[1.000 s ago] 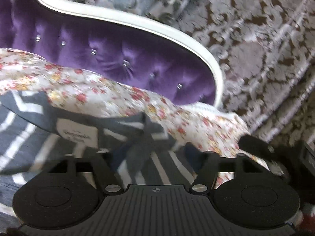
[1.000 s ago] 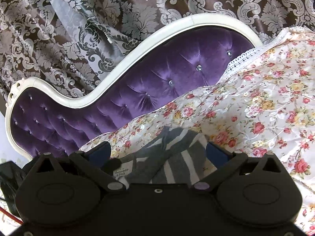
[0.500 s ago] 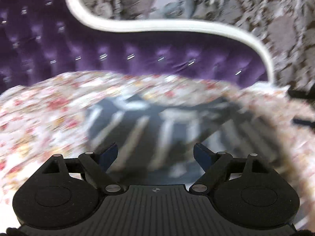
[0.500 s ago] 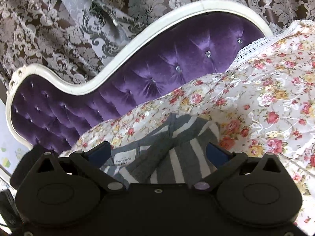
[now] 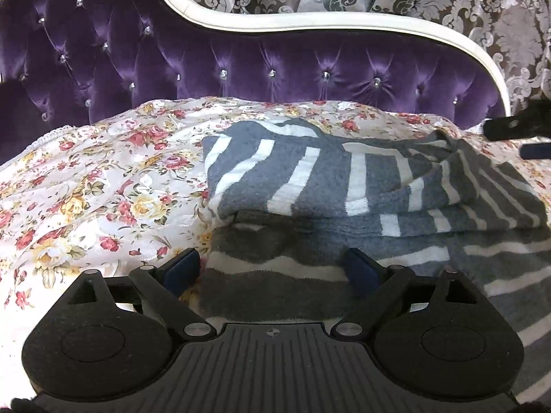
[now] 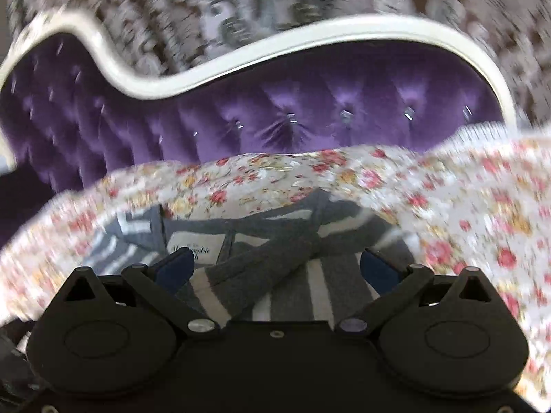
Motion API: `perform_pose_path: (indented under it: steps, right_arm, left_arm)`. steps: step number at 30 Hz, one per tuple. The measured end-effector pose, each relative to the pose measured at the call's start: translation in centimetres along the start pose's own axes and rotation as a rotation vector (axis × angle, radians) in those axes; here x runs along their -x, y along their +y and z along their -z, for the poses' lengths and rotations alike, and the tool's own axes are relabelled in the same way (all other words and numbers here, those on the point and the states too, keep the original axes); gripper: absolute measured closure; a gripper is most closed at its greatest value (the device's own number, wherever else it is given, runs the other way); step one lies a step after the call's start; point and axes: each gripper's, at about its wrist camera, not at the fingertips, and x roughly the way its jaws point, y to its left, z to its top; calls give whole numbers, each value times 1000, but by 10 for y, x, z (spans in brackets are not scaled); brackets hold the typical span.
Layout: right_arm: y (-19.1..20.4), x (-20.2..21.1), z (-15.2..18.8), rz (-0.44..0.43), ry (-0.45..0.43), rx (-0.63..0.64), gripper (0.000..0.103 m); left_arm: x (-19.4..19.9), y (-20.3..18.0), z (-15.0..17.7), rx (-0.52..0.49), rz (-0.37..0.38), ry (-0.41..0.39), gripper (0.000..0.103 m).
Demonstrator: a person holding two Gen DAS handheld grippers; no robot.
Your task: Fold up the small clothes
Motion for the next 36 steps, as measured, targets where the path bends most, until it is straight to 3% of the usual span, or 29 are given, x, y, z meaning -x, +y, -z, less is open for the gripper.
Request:
perform_pose_path:
  steps: [3,6,12,16,21,25,29,36]
  right_arm:
    - [24,-8,1,16,-14,130,0]
    - [37,-17,2,37,33,208,0]
    - [37,-19,13,92,261,341,1]
    - [24,1,8,48,191,240,1]
    - [20,3,-14,-35,58,-6,0]
    - [33,-34,-30,9,127,24,0]
    - [34,-65,-15,66,264,60,1]
    - [7,-11,25,99,285,52,1]
  left_arm:
    - [1,-1,2,-5,-8,-1,10]
    - [-1,0,2,-2,-5,-1,10]
    - [-1,0,1,-1,-5,-1,10]
    - [-1,0,1,0,-5,-3,10]
    - [-1,0,2,2,-3,-6,10]
    - [0,0,2,2,-4,-8,10]
    - [0,0,2,5,-2,-9,11]
    - [0,1,2,12,2,-13,11]
